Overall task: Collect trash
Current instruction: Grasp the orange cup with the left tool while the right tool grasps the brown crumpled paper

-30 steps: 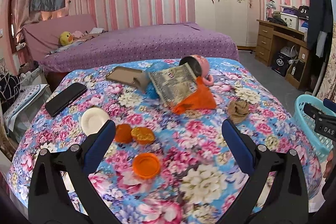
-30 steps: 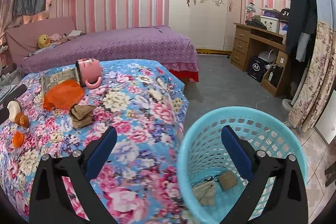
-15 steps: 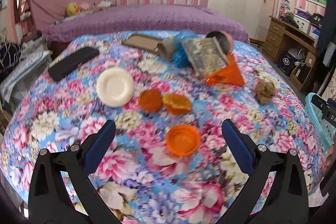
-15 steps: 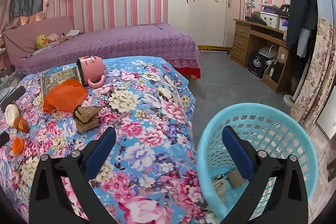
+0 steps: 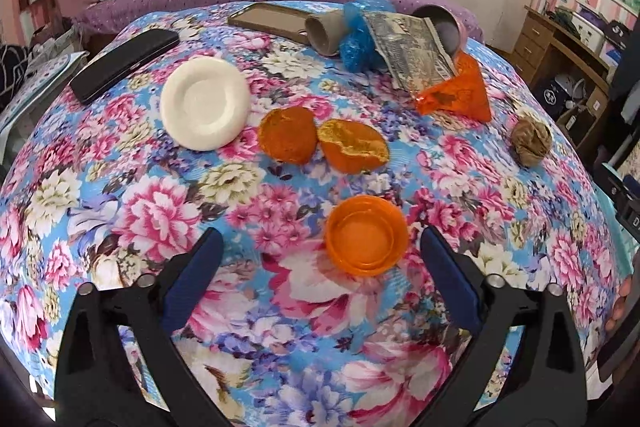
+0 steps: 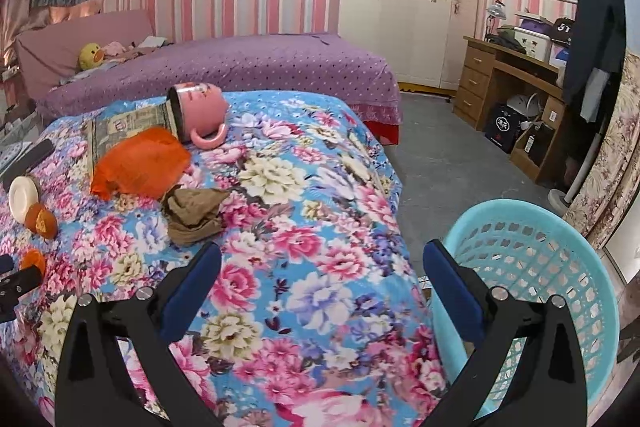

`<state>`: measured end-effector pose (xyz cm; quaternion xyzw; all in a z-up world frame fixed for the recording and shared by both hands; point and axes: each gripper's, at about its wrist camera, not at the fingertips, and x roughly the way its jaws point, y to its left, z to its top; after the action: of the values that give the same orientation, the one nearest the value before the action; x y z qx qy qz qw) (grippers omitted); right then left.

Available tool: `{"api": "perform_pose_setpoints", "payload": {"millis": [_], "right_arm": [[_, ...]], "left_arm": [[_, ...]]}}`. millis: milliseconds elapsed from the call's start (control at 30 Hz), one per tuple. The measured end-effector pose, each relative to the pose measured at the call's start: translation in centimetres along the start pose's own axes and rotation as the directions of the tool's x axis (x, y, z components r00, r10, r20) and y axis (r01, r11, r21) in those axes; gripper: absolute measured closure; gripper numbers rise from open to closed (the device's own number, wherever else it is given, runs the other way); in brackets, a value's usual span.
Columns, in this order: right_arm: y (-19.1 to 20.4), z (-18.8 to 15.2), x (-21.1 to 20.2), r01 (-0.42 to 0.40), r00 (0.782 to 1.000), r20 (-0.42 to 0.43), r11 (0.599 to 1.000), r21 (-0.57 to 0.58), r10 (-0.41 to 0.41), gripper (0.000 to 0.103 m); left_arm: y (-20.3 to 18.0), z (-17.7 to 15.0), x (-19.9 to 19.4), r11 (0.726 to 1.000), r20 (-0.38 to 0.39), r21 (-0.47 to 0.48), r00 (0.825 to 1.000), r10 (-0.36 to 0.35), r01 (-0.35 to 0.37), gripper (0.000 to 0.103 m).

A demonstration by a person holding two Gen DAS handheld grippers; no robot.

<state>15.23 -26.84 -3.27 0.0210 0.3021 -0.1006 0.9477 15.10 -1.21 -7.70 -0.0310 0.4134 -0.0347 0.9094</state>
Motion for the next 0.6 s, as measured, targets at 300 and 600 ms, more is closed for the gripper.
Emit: {"api": "perform_pose_setpoints", "payload": {"millis": [300, 600], "right_arm": [[0.6, 0.1, 0.5, -0.042, 0.999, -0.024, 0.999, 0.029, 0.043, 0.004], [3.4, 0.7, 1.1, -0.101, 0.994, -0.039, 0.994, -0.033, 0.099, 0.005]], "left_arm": [[-2.3, -0.4, -0.4, 0.994, 0.012, 0.110, 1.000, 0.010, -0.011, 0.058], [-2.7, 1.2, -2.1, 0.988, 0.096, 0.153, 0.995, 0.006, -0.021, 0.064]]}}
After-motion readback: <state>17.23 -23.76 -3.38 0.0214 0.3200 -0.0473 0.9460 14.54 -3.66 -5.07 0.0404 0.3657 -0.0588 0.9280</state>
